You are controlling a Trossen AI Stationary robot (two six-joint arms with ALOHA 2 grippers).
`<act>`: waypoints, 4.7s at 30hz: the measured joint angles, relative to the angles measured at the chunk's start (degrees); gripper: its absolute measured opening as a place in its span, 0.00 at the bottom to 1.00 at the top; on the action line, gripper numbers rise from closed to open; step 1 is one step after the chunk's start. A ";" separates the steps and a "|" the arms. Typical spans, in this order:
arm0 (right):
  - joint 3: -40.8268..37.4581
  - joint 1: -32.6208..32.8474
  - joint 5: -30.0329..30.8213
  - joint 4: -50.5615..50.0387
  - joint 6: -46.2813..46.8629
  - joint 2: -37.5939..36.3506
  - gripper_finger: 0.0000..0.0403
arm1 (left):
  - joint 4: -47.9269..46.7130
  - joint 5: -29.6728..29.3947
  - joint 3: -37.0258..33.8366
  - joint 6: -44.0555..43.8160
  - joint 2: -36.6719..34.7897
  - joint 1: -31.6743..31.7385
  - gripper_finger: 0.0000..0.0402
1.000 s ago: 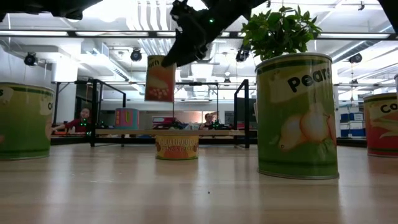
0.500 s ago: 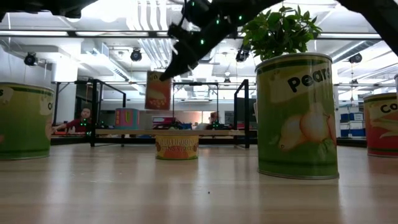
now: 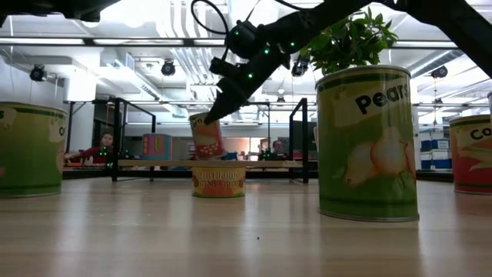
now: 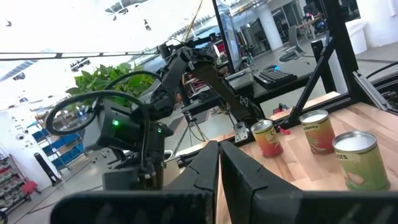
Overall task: Pick and place cans onto a shelf
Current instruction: Put the top canned corn on the shelf, then put the canned oranges on the shelf
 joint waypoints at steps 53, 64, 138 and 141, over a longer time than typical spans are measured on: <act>-0.13 7.27 25.53 4.74 -8.46 4.72 0.02 | 0.07 -0.02 0.00 1.20 0.00 0.00 0.00; -0.11 3.14 19.94 12.62 -4.27 5.46 0.02 | 0.07 -0.01 0.00 1.24 0.00 0.00 0.00; -50.32 25.18 19.53 25.95 -0.94 -51.27 0.02 | -60.48 18.29 33.10 -78.34 31.64 -4.74 0.00; -50.28 25.18 19.53 25.91 -0.90 -51.25 0.02 | -62.20 18.27 33.03 -82.81 32.54 -7.20 0.00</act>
